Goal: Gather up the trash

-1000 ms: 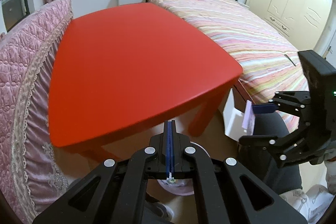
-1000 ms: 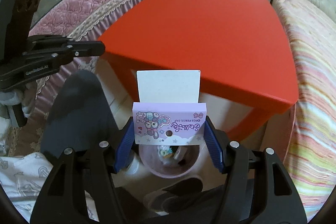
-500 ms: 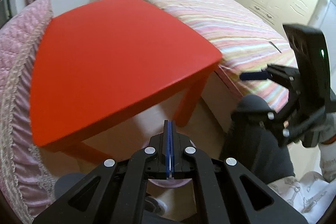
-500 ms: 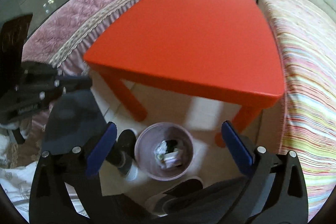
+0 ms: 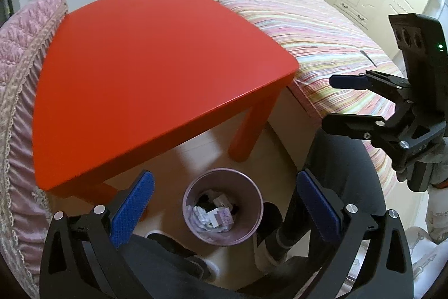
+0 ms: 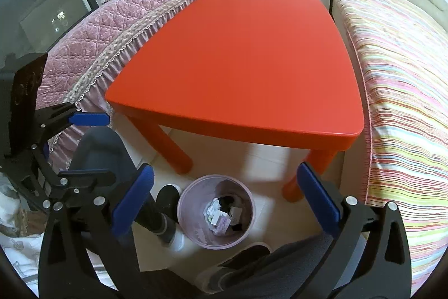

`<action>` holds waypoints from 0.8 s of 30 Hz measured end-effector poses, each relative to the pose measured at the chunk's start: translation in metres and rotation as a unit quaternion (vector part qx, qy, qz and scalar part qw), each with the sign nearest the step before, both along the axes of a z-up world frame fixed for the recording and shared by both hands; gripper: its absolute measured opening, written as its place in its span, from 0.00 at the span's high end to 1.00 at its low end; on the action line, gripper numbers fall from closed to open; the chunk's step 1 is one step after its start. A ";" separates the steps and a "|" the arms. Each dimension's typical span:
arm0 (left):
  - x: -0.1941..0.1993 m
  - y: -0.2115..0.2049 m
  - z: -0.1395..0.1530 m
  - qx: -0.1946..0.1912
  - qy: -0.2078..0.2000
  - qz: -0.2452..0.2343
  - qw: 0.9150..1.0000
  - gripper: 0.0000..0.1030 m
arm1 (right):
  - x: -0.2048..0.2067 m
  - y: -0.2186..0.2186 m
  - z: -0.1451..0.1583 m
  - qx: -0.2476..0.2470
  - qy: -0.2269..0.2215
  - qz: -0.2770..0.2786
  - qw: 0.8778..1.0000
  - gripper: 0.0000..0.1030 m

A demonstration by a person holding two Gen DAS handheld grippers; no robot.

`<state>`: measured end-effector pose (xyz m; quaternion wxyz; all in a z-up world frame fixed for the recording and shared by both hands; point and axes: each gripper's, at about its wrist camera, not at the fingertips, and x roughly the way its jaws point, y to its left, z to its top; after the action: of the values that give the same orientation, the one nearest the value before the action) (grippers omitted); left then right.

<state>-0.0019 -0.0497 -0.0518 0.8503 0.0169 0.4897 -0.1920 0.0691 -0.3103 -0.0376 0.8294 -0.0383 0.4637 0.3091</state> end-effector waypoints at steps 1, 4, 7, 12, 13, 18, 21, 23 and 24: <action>0.001 0.001 -0.001 0.001 0.001 0.003 1.000 0.05 | 0.000 0.000 0.000 0.000 0.001 0.000 1.000 0.03; 0.002 0.005 -0.001 -0.001 0.003 0.013 1.000 0.05 | 0.001 0.002 0.000 0.002 0.004 -0.002 1.000 0.03; 0.004 0.009 0.002 -0.002 -0.001 0.023 1.000 0.05 | 0.002 0.004 0.003 0.005 0.001 -0.001 1.000 0.03; 0.008 0.020 0.008 -0.004 -0.014 0.044 0.999 0.05 | 0.010 0.009 0.012 0.009 -0.009 -0.005 1.000 0.03; 0.011 0.024 0.011 -0.003 -0.019 0.052 0.998 0.05 | 0.014 0.013 0.017 0.007 -0.015 -0.006 1.000 0.03; 0.023 0.038 0.027 -0.008 -0.041 0.076 0.996 0.05 | 0.028 0.028 0.040 0.000 -0.049 0.001 0.999 0.03; 0.033 0.047 0.039 -0.005 -0.059 0.090 0.994 0.05 | 0.041 0.035 0.053 -0.001 -0.067 0.002 0.998 0.03; 0.040 0.055 0.049 -0.002 -0.074 0.104 0.992 0.05 | 0.051 0.041 0.063 -0.004 -0.082 -0.003 0.997 0.03; 0.043 0.058 0.053 -0.001 -0.078 0.109 0.991 0.05 | 0.054 0.042 0.066 -0.003 -0.085 -0.004 0.996 0.03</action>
<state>0.0410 0.0083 0.0016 0.9019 -0.0221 0.4204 -0.0966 0.1230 -0.2679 0.0287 0.8672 -0.0650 0.3923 0.2999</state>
